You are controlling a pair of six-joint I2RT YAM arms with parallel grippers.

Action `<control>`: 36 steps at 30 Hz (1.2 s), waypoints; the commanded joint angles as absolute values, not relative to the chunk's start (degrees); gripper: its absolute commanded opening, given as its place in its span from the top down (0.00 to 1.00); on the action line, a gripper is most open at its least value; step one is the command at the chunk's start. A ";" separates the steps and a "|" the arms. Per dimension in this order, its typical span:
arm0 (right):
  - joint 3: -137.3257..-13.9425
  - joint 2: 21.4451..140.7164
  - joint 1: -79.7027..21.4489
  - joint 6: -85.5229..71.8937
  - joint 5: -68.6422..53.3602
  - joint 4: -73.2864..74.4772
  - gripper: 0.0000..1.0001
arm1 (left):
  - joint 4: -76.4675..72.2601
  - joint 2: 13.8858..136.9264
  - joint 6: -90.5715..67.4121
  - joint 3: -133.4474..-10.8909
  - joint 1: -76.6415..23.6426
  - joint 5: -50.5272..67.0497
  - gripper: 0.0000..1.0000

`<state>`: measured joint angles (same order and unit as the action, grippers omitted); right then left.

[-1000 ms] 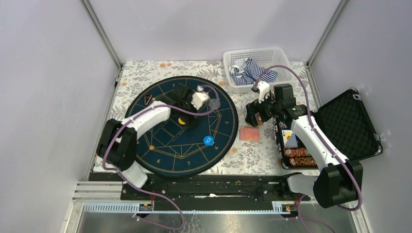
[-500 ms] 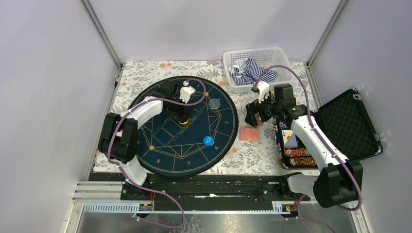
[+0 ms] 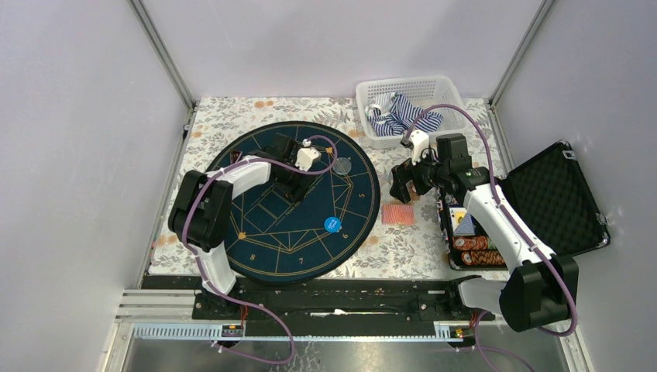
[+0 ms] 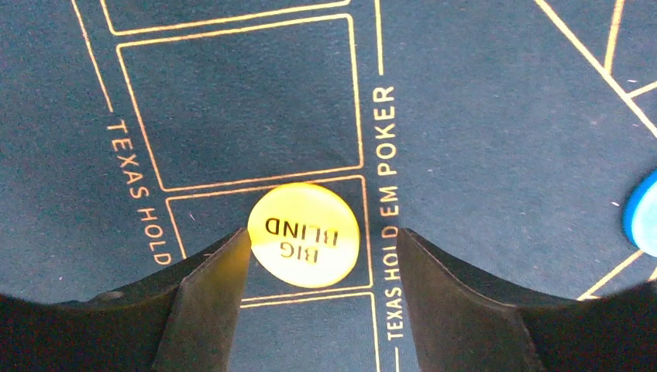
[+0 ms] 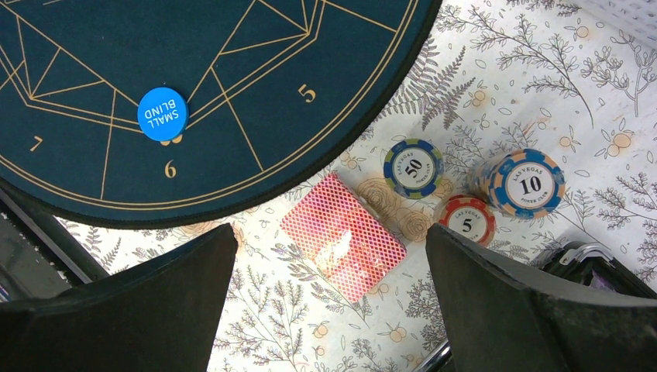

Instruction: Distribute texas hold em gaming equipment

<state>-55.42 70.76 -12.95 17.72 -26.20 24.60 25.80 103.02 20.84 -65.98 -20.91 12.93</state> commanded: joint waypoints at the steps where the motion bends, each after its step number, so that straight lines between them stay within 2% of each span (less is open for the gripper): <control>1: -55.81 70.92 -12.56 18.28 -27.18 24.35 0.00 | 24.39 104.89 20.39 -67.21 -21.28 12.43 0.29; 13: -55.88 71.02 -12.57 18.46 -27.41 24.22 0.00 | 25.60 104.43 20.83 -66.39 -21.53 10.92 0.48; 15: -55.89 71.04 -12.56 18.46 -27.42 24.34 0.00 | 26.29 104.04 20.93 -66.57 -21.42 10.74 0.48; 20: -55.85 70.84 -12.57 18.46 -27.49 24.34 0.00 | 29.50 102.77 21.52 -66.89 -21.44 11.55 0.30; 22: -55.90 70.79 -12.55 18.46 -27.61 24.33 0.00 | 30.76 102.29 21.66 -66.82 -21.40 11.62 0.28; 30: -56.03 70.93 -12.57 18.46 -27.86 24.41 0.00 | 31.32 102.30 22.14 -66.00 -21.36 11.44 0.32; 36: -55.90 70.75 -12.55 18.46 -27.69 24.35 0.00 | 31.36 102.99 21.81 -66.38 -21.21 11.98 0.44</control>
<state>-55.42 70.91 -12.95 17.76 -26.63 24.82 29.82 103.98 21.76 -66.06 -21.39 11.53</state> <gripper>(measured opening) 0.994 0.595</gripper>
